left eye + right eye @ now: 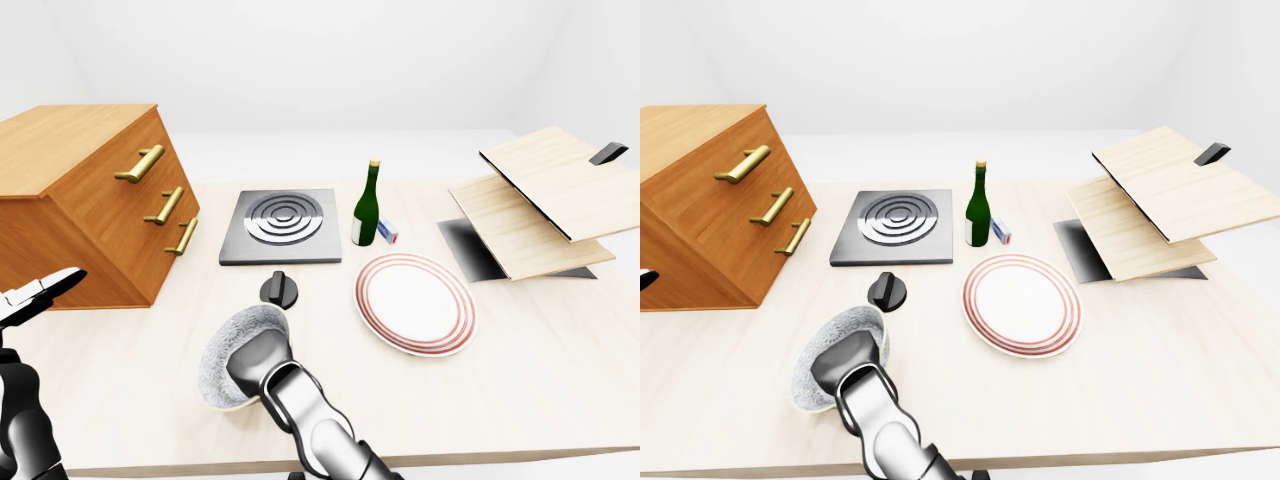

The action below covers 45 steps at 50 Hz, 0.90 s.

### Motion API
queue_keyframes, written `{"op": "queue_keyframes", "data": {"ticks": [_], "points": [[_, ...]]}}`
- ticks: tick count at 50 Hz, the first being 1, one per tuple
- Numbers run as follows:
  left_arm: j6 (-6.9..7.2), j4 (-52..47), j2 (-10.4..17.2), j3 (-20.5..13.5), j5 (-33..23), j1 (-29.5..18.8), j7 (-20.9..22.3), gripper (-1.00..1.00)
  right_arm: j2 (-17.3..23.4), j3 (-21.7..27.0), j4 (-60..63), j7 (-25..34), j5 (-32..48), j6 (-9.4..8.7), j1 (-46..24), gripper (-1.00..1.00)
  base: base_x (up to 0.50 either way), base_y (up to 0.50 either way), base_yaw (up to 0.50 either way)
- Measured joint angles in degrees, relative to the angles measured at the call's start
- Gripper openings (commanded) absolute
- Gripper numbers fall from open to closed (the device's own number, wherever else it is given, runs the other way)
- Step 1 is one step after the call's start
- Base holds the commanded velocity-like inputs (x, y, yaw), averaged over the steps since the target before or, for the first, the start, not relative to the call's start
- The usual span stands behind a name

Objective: Pick up the akita bowl and put it on the plate.

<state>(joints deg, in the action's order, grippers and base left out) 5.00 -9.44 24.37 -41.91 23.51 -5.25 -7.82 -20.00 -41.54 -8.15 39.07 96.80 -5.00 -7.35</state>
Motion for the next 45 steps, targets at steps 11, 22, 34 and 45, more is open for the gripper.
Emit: {"op": "queue_keyframes", "data": {"ticks": [11,22,34,45], "points": [[0.0,0.2,-0.1,0.0,-0.1,0.0,0.0,1.0,0.0,0.0,2.5,0.9,0.9,0.0,0.6,-1.0,0.0,0.0,0.0],[0.0,0.5,-0.2,0.0,-0.1,0.3,0.2,1.0,0.0,0.9,6.6,0.9,2.4,0.0,0.8,-1.0,0.0,0.0,0.0],[0.0,0.3,-0.3,-0.1,-0.2,0.3,0.2,1.0,0.1,2.1,10.5,0.9,4.6,0.0,0.7,-1.0,0.0,0.0,0.0],[0.0,0.5,-0.3,0.0,-0.3,0.3,0.1,1.0,0.9,3.2,13.9,0.9,6.2,0.0,0.9,-1.0,0.0,0.0,0.0]]}}
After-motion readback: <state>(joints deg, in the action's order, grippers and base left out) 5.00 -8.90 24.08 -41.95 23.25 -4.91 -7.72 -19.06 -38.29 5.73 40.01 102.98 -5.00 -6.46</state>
